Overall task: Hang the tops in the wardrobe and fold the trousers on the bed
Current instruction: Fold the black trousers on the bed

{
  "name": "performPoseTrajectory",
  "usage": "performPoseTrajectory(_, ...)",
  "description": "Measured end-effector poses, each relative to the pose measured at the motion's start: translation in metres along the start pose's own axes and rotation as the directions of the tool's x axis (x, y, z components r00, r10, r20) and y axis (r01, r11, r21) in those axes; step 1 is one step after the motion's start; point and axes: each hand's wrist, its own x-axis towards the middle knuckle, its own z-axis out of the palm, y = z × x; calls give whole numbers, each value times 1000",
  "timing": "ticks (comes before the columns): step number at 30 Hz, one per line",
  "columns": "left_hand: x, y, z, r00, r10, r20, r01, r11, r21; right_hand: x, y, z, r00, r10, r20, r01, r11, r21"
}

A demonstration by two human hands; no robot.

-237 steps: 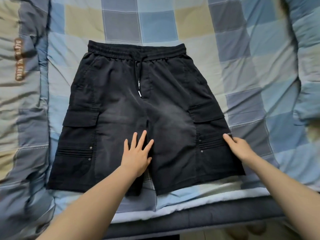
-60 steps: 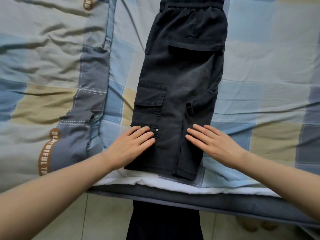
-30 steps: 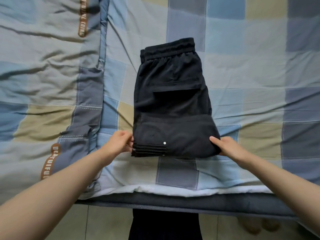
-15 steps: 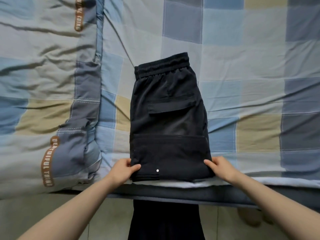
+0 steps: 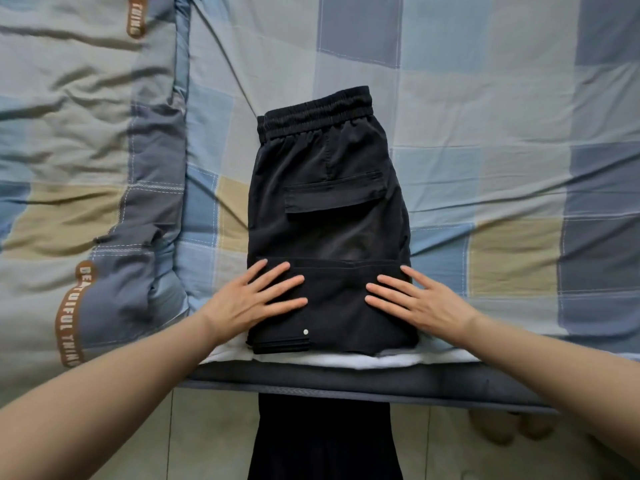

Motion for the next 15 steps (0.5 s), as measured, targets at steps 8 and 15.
performPoseTrajectory(8, 7, -13, 0, 998, -41, 44, 46, 992, -117, 16, 15, -6, 1000, -12, 26, 6, 979, 204)
performPoseTrajectory(15, -23, -44, -65, 942, -29, 336, 328, 300, -895, -14, 24, -54, 970, 206, 131, -176, 214, 961)
